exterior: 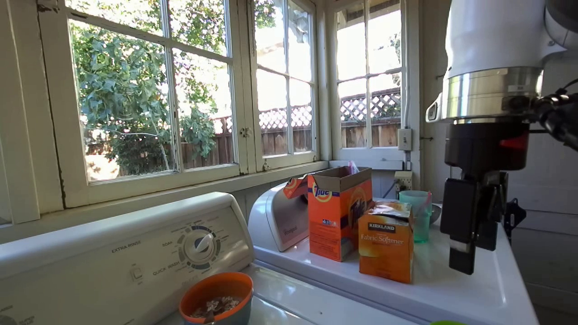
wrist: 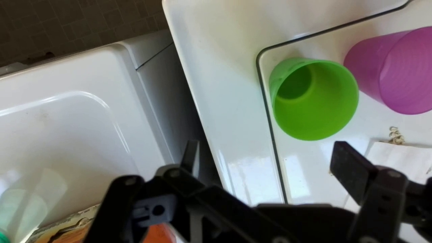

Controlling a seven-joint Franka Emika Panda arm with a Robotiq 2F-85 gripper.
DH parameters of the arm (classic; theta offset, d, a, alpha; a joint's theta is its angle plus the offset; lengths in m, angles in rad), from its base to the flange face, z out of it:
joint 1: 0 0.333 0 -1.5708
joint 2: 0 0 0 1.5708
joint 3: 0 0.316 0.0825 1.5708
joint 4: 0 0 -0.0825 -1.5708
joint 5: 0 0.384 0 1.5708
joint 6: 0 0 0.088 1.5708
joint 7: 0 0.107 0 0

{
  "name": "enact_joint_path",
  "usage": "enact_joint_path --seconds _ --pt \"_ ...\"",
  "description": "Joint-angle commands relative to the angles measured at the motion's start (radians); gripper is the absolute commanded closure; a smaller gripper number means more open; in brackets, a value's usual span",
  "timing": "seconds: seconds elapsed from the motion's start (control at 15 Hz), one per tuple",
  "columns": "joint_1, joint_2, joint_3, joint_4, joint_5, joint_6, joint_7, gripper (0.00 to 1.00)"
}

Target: Move the green bowl to the left (Action not fully visible)

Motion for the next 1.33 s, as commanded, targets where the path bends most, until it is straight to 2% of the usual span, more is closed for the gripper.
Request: enact_joint_path --seconds 0.0,0.27,0.6,1.27 --pt "-0.001 0.0 -0.006 -0.001 0.0 -0.001 -0.016 0.0" --pt "0.005 0.002 -0.011 0.001 0.02 0.0 -0.031 0.0" --pt "0.036 0.074 0.028 0.023 0.015 0.008 -0.022 0.0" --pt "0.037 0.175 0.039 0.01 -0.005 0.175 -0.003 0.0"
